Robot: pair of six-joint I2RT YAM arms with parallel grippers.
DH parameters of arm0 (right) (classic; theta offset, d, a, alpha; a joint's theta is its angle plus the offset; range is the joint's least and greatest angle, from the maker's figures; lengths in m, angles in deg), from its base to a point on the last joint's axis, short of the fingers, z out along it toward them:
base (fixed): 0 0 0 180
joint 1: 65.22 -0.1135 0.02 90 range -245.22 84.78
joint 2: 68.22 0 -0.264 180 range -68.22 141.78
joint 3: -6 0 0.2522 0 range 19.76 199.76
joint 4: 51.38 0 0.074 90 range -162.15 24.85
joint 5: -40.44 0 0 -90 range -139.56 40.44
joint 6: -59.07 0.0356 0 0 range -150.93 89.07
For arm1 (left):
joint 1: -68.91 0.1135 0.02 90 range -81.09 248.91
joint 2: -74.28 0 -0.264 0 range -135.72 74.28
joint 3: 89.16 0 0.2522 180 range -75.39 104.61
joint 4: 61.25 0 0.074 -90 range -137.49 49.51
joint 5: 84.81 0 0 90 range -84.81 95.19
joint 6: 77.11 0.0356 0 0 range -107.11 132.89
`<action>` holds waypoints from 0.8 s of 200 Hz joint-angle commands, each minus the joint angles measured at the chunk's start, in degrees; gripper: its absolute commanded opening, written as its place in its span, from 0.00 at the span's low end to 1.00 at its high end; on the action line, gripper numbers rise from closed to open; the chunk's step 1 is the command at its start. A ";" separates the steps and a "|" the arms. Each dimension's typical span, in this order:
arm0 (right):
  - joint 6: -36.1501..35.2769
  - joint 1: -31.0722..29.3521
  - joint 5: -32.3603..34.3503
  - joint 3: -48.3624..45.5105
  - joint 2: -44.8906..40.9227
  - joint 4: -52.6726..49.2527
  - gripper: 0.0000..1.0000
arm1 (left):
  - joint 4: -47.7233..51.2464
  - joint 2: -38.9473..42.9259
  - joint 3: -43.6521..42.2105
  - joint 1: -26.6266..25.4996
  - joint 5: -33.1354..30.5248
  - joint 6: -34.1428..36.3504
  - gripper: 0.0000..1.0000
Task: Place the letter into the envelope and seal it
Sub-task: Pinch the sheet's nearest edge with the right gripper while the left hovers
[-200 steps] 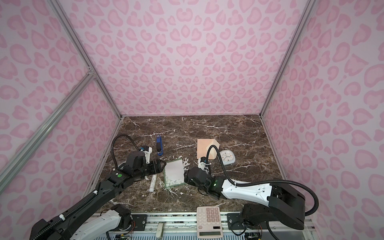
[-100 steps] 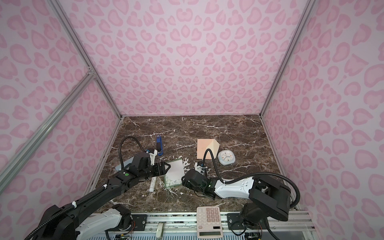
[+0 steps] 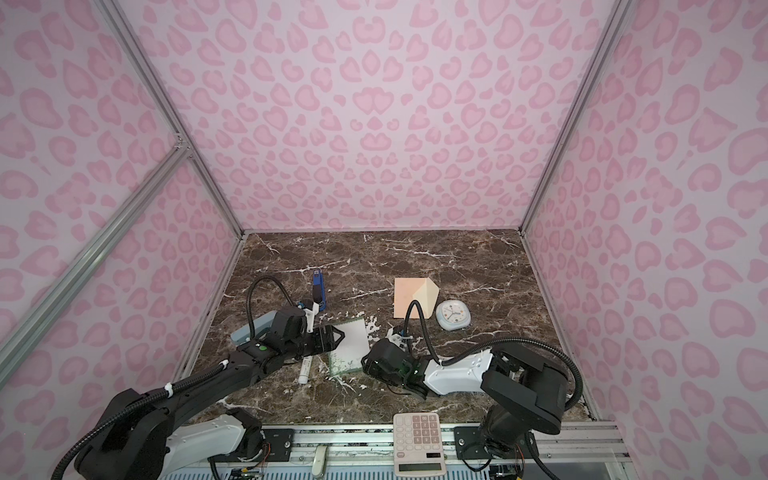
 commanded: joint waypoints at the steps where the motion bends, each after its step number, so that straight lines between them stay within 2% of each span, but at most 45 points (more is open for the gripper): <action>1: 0.29 0.13 -0.21 -0.35 0.55 1.38 0.51 | -3.47 -1.03 -0.17 -0.05 0.82 -0.35 0.82; 160: -0.48 1.31 -2.22 -2.71 2.13 9.97 0.46 | -9.57 -8.23 -1.88 -0.01 3.66 -1.27 0.82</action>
